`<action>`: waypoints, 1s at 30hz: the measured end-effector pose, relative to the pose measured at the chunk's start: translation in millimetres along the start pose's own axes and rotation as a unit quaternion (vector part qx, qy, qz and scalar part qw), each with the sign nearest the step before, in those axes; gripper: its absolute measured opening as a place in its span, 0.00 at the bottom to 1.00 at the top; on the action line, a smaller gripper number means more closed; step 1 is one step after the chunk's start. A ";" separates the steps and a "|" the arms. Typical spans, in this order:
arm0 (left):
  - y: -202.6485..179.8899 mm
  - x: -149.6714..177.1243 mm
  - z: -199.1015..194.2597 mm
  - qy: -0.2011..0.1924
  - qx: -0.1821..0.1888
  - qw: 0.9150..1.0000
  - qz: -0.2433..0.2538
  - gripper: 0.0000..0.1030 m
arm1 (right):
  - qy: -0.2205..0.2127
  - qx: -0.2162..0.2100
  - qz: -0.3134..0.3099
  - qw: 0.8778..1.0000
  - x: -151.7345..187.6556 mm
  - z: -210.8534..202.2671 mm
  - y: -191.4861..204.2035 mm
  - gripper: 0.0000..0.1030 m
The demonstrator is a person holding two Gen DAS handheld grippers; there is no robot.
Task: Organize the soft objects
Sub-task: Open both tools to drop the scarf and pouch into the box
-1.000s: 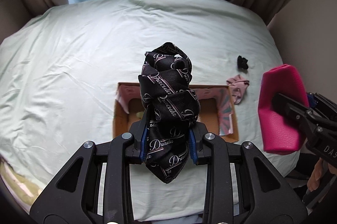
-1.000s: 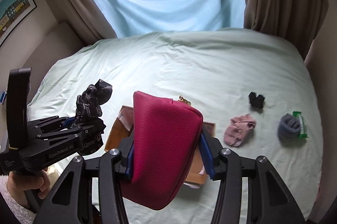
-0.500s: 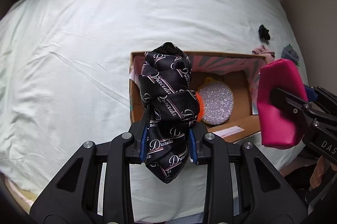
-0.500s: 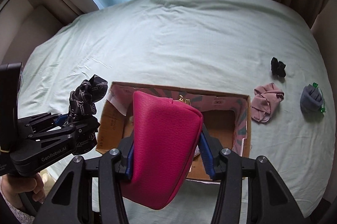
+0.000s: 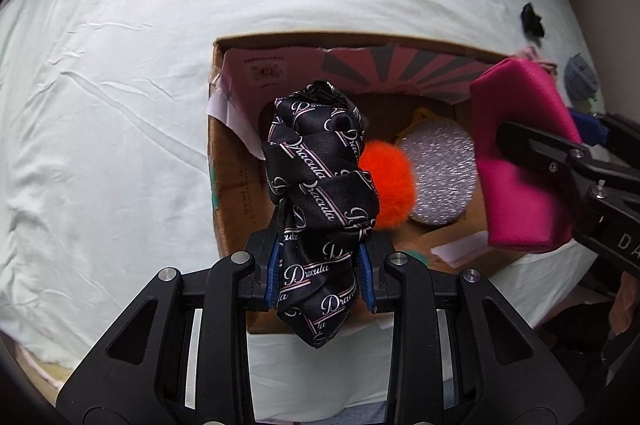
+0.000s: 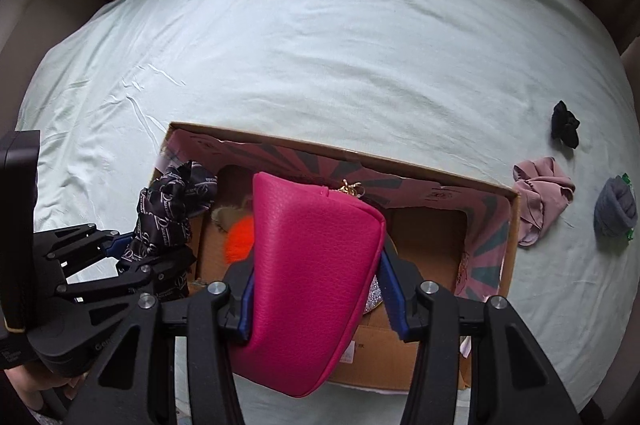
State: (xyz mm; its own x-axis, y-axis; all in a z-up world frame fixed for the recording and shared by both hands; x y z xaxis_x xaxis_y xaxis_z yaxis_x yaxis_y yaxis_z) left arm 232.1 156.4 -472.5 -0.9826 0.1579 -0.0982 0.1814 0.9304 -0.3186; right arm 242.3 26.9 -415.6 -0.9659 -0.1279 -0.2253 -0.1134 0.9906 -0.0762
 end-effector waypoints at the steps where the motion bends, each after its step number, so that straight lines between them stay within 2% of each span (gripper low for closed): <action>1: 0.6 -0.5 3.8 0.003 0.003 1.000 -0.004 0.26 | 0.004 0.002 -0.006 1.000 -0.5 4.2 0.4 0.45; 5: 0.7 -5.7 9.9 0.002 -0.005 1.000 -0.006 0.27 | 0.020 0.008 -0.020 1.000 -0.6 21.3 -0.1 0.45; 7: -4.4 -6.0 11.5 0.000 0.002 1.000 0.005 0.40 | 0.027 0.006 -0.018 0.999 -2.4 27.9 -1.2 0.46; 8: -5.9 -5.8 11.0 -0.001 -0.001 1.000 0.011 0.73 | 0.035 0.002 -0.015 0.999 -3.2 32.4 -1.6 0.47; 9: -5.9 -6.1 9.6 -0.006 -0.005 1.000 0.015 0.98 | 0.048 -0.006 -0.010 0.999 -3.5 37.3 -1.8 0.51; 10: -10.5 -5.8 9.0 -0.011 0.019 1.000 0.018 1.00 | 0.054 -0.012 -0.003 0.998 -4.7 39.9 -2.6 0.55; 11: -11.0 -6.1 7.8 -0.015 0.017 1.000 0.016 1.00 | 0.055 -0.019 0.008 0.998 -6.7 41.6 -4.7 0.71; 12: -11.1 -6.1 7.4 -0.015 0.010 1.000 0.017 1.00 | 0.053 -0.022 0.017 0.998 -8.8 41.1 -6.3 0.93; 13: -11.9 -6.0 7.3 -0.014 0.007 1.000 0.019 1.00 | 0.049 -0.026 0.025 0.998 -10.3 40.8 -8.8 0.99; 18: -16.8 -9.0 1.3 -0.022 0.003 0.999 0.024 1.00 | 0.041 -0.040 0.059 0.997 -11.4 38.9 -18.2 1.00; 30: -27.0 1.3 -42.8 -0.057 -0.002 0.998 0.038 1.00 | 0.001 -0.040 0.063 0.997 -4.3 0.7 -21.6 1.00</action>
State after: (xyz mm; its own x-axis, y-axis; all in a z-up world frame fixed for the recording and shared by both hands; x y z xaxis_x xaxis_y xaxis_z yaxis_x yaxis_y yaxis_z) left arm 224.2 145.7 -423.7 -0.9551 0.1891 -0.2282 0.2540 0.9189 -0.3017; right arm 249.1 6.1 -413.7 -0.9742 -0.0026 -0.2257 -0.0095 0.9995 0.0296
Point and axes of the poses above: each gripper's, at about its wrist camera, not at the fingertips, and z roughly the way its jaws point, y to its left, x to its underside, the point moved 8 cm from there along z, roughly the way its jaws point, and after that the axes turned 13 degrees about x, right-handed, at the moved point
